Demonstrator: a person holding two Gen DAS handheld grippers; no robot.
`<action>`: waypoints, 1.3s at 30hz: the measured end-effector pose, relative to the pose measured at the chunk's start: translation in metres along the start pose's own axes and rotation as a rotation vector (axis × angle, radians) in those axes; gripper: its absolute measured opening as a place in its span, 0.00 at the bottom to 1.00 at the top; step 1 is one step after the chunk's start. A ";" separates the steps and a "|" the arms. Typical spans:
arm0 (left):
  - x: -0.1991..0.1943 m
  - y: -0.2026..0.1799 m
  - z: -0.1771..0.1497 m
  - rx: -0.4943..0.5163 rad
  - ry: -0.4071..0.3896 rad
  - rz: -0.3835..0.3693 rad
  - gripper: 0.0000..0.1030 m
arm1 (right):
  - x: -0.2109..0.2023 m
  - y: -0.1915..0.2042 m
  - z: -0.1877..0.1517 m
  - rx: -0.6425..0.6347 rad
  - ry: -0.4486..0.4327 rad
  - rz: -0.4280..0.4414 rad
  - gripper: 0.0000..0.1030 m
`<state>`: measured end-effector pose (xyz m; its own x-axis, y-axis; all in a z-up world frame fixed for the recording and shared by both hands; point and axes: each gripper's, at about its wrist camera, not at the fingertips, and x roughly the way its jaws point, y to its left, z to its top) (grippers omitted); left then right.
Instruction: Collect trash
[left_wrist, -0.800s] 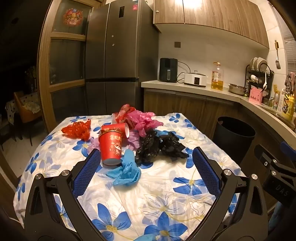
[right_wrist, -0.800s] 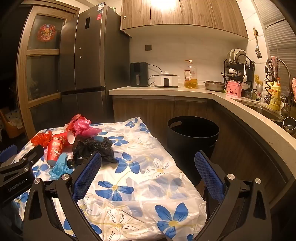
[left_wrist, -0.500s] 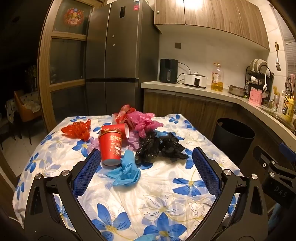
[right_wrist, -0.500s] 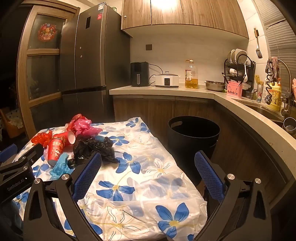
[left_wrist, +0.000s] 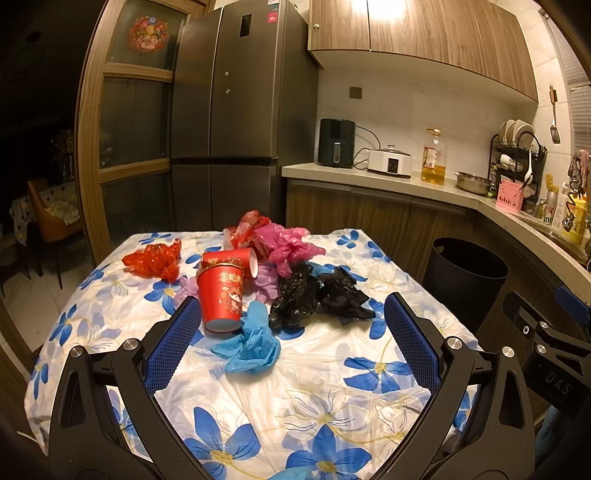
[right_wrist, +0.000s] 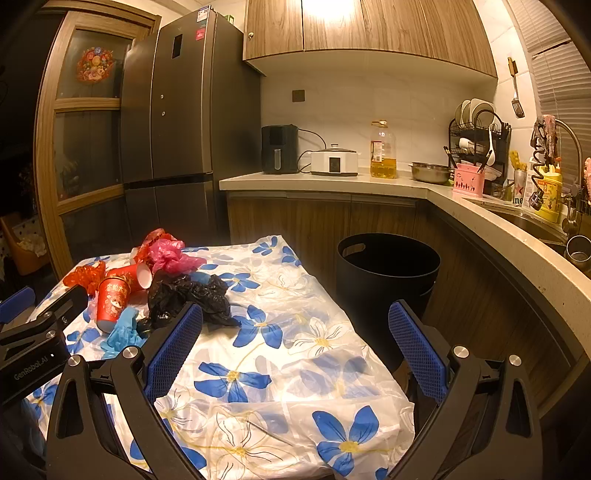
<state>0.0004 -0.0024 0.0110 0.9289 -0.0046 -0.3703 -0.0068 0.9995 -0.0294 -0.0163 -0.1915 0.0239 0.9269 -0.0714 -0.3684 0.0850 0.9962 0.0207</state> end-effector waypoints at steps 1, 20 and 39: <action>0.000 0.000 -0.001 -0.001 -0.001 -0.001 0.95 | 0.000 0.000 0.000 0.000 -0.001 0.001 0.95; 0.001 0.000 -0.003 -0.006 0.000 -0.007 0.95 | -0.001 -0.001 0.002 0.005 -0.004 -0.006 0.95; -0.001 -0.004 -0.006 -0.008 0.000 -0.009 0.95 | -0.001 -0.002 0.002 0.006 -0.006 -0.006 0.95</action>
<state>-0.0024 -0.0067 0.0057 0.9291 -0.0140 -0.3696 -0.0009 0.9992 -0.0401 -0.0163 -0.1938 0.0259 0.9286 -0.0773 -0.3629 0.0924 0.9954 0.0244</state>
